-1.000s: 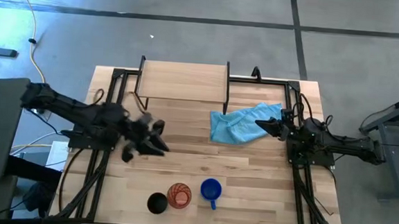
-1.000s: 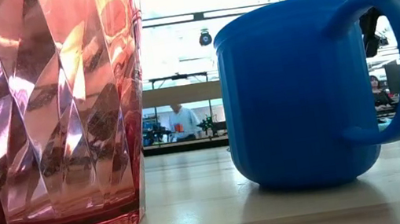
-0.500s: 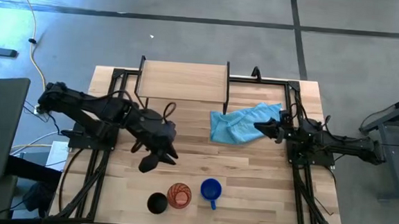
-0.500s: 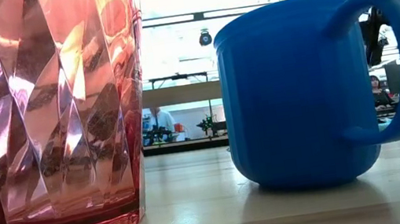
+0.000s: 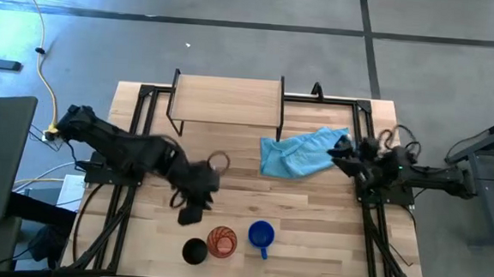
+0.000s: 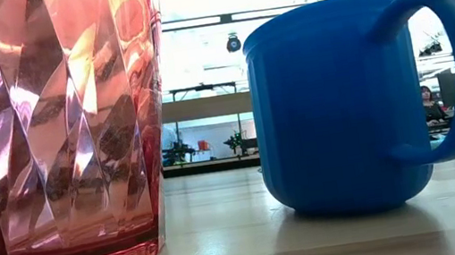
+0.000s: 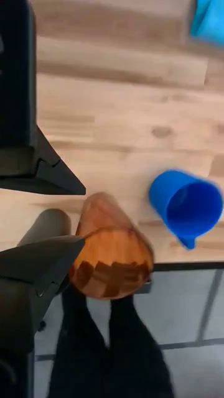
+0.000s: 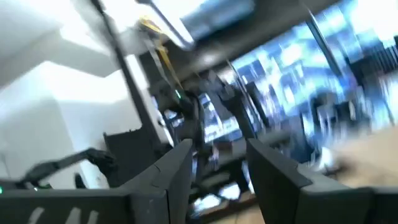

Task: Stack small to large cups/mugs on shelf
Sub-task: Put the orange cup on the shelf

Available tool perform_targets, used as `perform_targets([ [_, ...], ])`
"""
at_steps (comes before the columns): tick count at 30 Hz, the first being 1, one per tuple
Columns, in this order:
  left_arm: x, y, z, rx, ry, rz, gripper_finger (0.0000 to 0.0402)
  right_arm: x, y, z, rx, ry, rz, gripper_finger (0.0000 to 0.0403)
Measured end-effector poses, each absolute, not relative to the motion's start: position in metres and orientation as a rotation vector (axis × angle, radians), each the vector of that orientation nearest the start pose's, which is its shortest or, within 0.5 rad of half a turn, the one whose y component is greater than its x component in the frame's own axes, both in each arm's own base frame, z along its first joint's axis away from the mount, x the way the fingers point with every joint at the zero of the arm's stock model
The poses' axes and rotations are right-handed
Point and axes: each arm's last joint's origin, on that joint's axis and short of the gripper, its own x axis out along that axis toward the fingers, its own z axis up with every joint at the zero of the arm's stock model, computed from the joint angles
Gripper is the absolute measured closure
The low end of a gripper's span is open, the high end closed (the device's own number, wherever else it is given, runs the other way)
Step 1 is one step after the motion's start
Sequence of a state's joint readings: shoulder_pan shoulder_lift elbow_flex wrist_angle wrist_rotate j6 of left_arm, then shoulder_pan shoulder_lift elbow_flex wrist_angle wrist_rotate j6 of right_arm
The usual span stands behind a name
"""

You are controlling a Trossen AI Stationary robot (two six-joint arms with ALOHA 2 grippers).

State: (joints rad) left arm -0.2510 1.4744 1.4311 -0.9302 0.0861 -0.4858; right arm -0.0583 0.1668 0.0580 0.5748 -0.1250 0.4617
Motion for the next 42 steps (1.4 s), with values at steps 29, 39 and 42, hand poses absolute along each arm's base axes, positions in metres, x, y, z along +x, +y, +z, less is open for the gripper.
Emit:
perform_targets([
  [29,0.326,-0.124,0.282,-0.377,1.069,0.064,0.0296,0.145,0.005,0.286,-0.010,0.070,0.026,0.0258],
  [39,0.335,-0.128,0.271,-0.385,1.077,0.043,0.0296,0.143,0.005,0.286,-0.002,0.072,0.026,0.0258],
  [42,0.336,-0.128,0.266,-0.379,1.099,0.051,0.0296,0.143,0.005,0.286,-0.002,0.077,0.026,0.0258],
])
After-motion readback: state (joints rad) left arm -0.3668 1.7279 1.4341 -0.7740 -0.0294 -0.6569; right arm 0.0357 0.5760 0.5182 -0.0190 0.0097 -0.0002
